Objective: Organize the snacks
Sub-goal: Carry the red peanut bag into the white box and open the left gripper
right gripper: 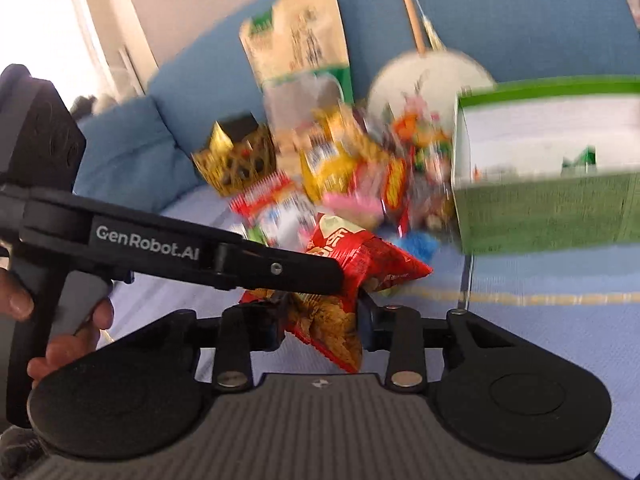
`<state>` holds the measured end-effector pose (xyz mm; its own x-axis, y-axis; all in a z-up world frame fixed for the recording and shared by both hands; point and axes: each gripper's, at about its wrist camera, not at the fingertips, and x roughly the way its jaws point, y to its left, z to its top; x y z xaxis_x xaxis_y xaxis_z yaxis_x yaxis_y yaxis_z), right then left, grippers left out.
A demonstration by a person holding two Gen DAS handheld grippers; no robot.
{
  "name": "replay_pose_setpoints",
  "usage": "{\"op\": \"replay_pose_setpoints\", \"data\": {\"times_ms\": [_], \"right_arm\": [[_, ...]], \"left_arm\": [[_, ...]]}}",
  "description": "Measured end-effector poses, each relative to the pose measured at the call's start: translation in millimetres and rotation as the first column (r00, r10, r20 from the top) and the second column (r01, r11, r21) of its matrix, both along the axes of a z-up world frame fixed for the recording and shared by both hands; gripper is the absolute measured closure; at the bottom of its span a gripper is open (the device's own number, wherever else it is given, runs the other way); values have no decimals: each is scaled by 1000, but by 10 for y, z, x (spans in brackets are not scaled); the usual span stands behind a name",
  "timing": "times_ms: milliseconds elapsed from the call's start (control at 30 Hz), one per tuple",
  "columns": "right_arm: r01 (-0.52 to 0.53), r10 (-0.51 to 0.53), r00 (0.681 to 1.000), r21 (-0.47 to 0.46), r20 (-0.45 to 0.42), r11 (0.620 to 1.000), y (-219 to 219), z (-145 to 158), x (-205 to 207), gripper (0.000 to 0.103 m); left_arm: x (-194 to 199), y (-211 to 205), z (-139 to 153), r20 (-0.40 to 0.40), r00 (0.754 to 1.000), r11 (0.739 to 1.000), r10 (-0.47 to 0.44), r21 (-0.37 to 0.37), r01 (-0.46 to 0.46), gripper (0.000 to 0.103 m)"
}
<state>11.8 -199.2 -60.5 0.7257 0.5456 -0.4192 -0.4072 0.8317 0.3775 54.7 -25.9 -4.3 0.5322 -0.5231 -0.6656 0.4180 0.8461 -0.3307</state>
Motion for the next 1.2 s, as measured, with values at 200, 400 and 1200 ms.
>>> {"op": "replay_pose_setpoints", "data": {"times_ms": [200,400,1200], "right_arm": [[93,-87,986,-35,145,995,-163,348,82,43],[165,-158,973,-31,170,986,-466,429,374,43],[305,-269,945,-207,183,930,-666,30,924,0]], "left_arm": [[164,-218,397,121,992,999,-34,-36,39,58],[478,-577,497,169,983,996,-74,-38,81,57],[1062,-882,179,193,981,1000,-12,23,8,0]]}}
